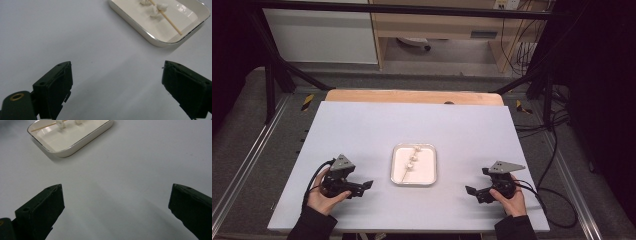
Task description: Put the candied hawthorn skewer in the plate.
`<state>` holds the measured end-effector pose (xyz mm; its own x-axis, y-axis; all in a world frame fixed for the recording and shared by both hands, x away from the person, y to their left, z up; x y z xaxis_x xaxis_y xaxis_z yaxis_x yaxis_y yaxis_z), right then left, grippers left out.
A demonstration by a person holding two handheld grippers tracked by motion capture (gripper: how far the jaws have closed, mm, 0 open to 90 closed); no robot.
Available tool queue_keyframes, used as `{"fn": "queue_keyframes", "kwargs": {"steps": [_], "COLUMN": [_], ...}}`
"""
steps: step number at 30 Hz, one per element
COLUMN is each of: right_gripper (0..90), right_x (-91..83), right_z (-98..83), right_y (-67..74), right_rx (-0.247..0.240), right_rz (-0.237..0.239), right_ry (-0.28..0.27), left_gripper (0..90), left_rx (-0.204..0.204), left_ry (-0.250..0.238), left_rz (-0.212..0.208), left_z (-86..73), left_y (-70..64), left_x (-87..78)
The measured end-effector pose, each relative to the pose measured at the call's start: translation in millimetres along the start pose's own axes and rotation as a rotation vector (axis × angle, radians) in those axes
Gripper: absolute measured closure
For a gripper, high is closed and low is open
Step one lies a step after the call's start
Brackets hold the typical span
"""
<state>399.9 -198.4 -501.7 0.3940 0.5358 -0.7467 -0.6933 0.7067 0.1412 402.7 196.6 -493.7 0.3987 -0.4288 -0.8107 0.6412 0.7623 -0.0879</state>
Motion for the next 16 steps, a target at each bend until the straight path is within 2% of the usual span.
{"fn": "queue_keyframes", "kwargs": {"steps": [5,7,11,16], "right_gripper": [0.7,0.7,0.6,0.7], "right_x": [2.0,1.7,3.5,4.8], "right_z": [-2.3,-2.9,-3.7,-4.4], "right_y": [0.5,1.3,2.6,2.6], "right_rx": [0.001,0.005,0.003,0.0], "right_rz": [-0.004,-0.002,0.006,0.002], "right_ry": [0.018,0.02,0.026,0.031], "left_gripper": [9.2,9.6,9.9,9.9], "left_rx": [-0.008,0.002,-0.009,0.003], "left_ry": [-0.001,0.003,0.005,0.014], "left_rz": [0.006,0.008,0.007,0.007], "left_z": [-11.3,-14.7,-18.4,-20.1], "left_y": [5.7,7.0,9.0,8.6], "left_x": [0.4,0.7,1.3,2.4]}}
Point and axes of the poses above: each handheld gripper's, and its own axes: x roughly forward along the jaws, z roughly out of its top, y roughly to its left, the point moved 9 cm from there along x, roughly forward along the jaws, and after that the axes turned 12 degrees about y, right-handed, at the moved point
